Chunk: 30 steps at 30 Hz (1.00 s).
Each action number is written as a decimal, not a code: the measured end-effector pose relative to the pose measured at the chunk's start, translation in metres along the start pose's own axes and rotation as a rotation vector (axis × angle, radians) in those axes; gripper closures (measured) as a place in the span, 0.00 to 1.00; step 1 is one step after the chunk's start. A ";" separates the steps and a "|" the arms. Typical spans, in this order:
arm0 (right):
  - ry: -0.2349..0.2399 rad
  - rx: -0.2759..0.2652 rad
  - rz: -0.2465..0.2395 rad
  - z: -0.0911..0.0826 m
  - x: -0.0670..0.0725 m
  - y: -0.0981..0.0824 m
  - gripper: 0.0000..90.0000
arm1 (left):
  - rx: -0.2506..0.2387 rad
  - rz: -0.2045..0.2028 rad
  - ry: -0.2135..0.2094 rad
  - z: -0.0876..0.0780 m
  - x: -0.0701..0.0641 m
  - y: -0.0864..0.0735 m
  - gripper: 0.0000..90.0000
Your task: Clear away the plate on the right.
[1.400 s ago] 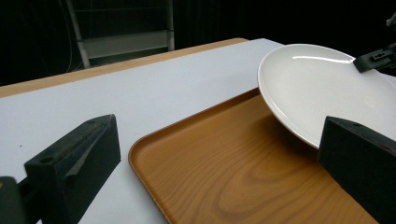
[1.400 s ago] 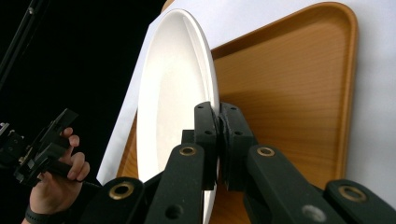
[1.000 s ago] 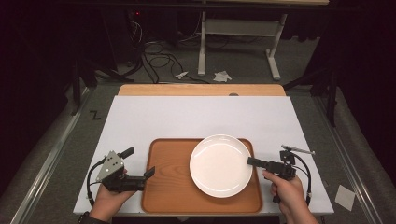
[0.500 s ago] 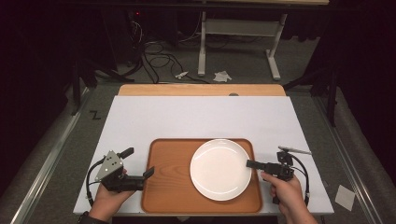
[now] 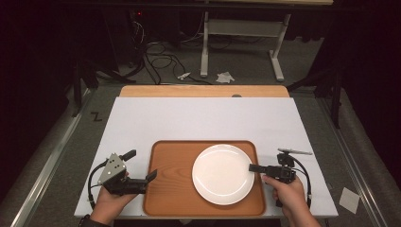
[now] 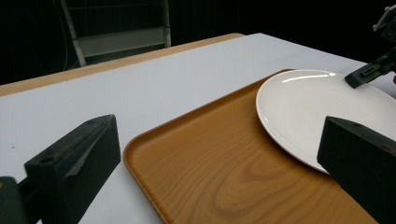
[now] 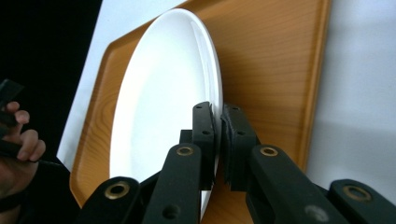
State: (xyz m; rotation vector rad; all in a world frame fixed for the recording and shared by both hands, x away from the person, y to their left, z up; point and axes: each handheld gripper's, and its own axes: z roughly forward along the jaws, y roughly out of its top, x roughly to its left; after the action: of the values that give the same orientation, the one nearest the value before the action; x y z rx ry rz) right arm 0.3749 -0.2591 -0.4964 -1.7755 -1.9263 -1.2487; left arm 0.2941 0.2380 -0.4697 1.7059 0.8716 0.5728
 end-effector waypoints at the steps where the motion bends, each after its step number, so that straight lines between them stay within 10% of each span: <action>1: 0.000 0.000 0.000 0.000 0.000 0.000 0.97 | -0.001 0.001 -0.001 0.000 0.000 0.000 0.00; 30: -0.147 0.011 -0.153 -0.001 0.009 -0.001 0.76 | 0.009 0.005 -0.007 0.002 -0.003 -0.001 0.01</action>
State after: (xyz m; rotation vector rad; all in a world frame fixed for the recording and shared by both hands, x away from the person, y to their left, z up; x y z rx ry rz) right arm 0.3720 -0.2536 -0.4904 -1.7898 -2.1825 -1.1807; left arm 0.2938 0.2347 -0.4711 1.7179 0.8660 0.5668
